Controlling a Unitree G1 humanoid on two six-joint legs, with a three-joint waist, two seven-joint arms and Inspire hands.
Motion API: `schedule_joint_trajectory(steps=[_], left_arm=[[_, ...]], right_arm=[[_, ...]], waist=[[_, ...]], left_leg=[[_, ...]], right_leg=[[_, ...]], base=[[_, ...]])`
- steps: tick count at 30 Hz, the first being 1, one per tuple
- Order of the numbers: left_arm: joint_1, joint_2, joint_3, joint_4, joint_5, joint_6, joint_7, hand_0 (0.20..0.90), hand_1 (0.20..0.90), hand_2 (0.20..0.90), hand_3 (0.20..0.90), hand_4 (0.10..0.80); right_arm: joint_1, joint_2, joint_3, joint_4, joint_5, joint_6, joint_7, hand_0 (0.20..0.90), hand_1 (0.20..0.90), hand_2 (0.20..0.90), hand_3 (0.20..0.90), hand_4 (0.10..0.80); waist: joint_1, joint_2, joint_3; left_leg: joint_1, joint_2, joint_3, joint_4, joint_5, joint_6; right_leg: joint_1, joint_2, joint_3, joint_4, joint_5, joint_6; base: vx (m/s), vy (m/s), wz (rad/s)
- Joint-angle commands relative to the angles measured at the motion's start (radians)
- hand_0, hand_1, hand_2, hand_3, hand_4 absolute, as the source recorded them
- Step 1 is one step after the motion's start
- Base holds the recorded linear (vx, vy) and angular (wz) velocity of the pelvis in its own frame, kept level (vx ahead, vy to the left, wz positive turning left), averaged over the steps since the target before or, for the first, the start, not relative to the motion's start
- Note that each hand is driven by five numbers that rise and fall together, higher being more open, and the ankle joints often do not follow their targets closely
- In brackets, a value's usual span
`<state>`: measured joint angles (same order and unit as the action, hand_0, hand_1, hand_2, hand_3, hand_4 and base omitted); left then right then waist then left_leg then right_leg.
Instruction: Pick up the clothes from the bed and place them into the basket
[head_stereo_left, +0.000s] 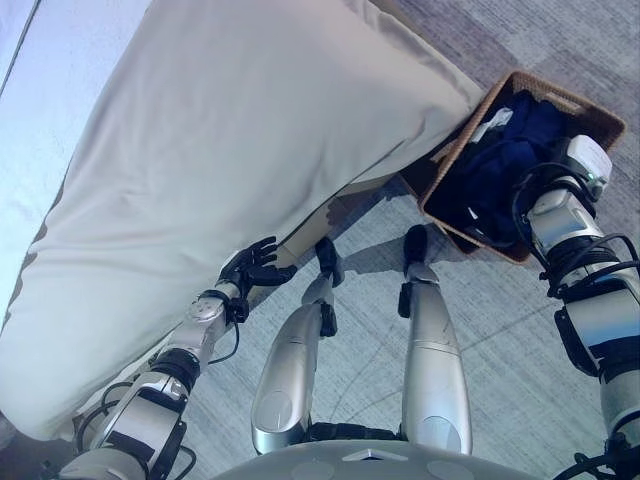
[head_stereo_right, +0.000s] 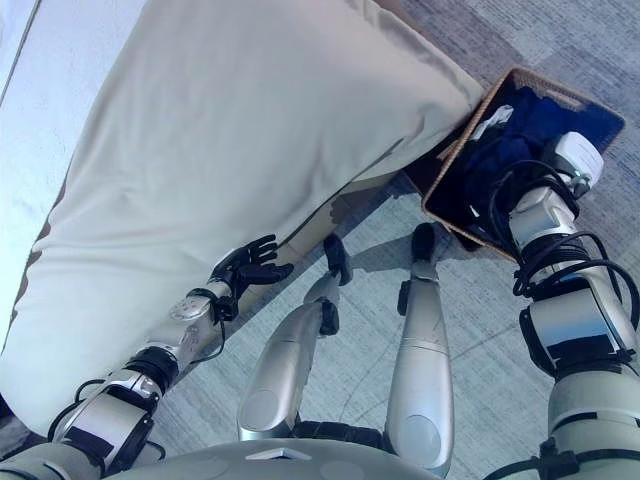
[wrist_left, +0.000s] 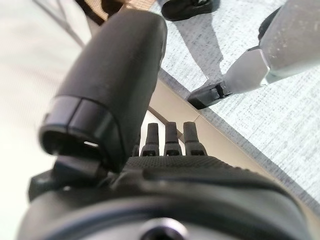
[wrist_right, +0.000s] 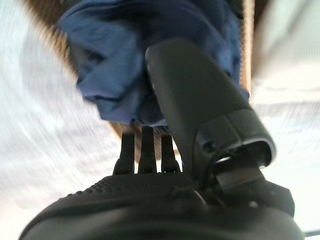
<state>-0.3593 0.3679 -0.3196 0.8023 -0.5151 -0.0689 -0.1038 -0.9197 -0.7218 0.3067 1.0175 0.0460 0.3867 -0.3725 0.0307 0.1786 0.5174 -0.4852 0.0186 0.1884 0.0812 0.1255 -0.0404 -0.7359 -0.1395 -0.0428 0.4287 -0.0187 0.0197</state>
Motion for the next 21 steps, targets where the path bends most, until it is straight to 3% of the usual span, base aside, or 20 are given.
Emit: schedule_joint_trajectory(steps=[1,4,7,10,12,17,21], left_arm=[[0.039,0.032,0.001,-0.046,-0.029,-0.025,0.008,0.900,0.900,0.900,0.900,0.800],[0.055,0.012,0.008,-0.041,-0.035,-0.026,0.009,0.900,0.900,0.900,0.900,0.800],[0.076,-0.009,0.022,-0.025,-0.033,-0.025,0.013,0.900,0.900,0.900,0.900,0.800],[0.101,-0.021,0.049,0.010,-0.014,-0.004,0.012,0.900,0.900,0.900,0.900,0.800],[0.119,-0.023,0.069,0.039,0.011,0.013,0.011,0.900,0.900,0.900,0.900,0.800],[0.208,-0.015,0.124,0.124,0.111,0.053,0.007,0.900,0.900,0.900,0.900,0.800],[0.272,-0.030,0.162,0.187,0.158,0.077,0.005,0.900,0.900,0.900,0.900,0.800]], right_arm=[[-0.017,-0.072,-0.065,-0.025,0.205,-0.099,-0.123,0.900,0.900,0.900,0.900,0.800],[0.058,-0.046,-0.157,-0.056,0.304,-0.192,-0.170,0.900,0.900,0.900,0.900,0.800],[0.166,0.003,-0.241,-0.137,0.337,-0.291,-0.213,0.900,0.900,0.900,0.900,0.800],[0.309,0.079,-0.303,-0.273,0.368,-0.389,-0.250,0.900,0.900,0.900,0.900,0.800],[0.397,0.126,-0.332,-0.352,0.419,-0.431,-0.208,0.900,0.900,0.900,0.900,0.800],[0.670,0.212,-0.422,-0.508,0.457,-0.527,-0.116,0.900,0.900,0.900,0.900,0.800],[0.766,0.247,-0.474,-0.572,0.443,-0.563,-0.075,0.900,0.900,0.900,0.900,0.800]], waist=[[-0.034,0.097,0.003],[-0.049,0.094,0.003],[-0.068,0.078,0.003],[-0.097,0.032,0.003],[-0.110,-0.002,-0.008],[-0.121,-0.106,-0.152],[-0.127,-0.146,-0.265]], left_leg=[[-0.081,-0.022,-0.069,0.091,-0.073,-0.012],[-0.038,-0.027,-0.069,0.073,-0.080,-0.012],[0.011,-0.020,-0.058,0.049,-0.068,-0.005],[0.117,-0.017,-0.053,0.013,-0.079,-0.002],[0.186,-0.014,-0.051,-0.017,-0.085,0.001],[0.345,-0.006,-0.039,-0.099,-0.117,0.012],[0.437,-0.008,-0.021,-0.116,-0.148,0.027]], right_leg=[[0.030,0.019,-0.092,0.080,-0.163,-0.023],[0.065,0.022,-0.085,0.048,-0.153,-0.020],[0.114,0.032,-0.086,-0.023,-0.096,-0.019],[0.224,0.037,-0.078,-0.102,-0.060,-0.003],[0.301,0.041,-0.072,-0.161,-0.036,0.007],[0.502,0.053,-0.045,-0.337,0.024,0.047],[0.601,0.059,-0.029,-0.405,0.051,0.065]], base=[[0.016,0.123,0.07],[0.027,0.152,0.07],[-0.070,0.171,0.04],[0.032,0.169,-0.06],[0.057,0.150,-0.12],[0.163,0.089,-0.07],[0.204,0.137,-0.10]])
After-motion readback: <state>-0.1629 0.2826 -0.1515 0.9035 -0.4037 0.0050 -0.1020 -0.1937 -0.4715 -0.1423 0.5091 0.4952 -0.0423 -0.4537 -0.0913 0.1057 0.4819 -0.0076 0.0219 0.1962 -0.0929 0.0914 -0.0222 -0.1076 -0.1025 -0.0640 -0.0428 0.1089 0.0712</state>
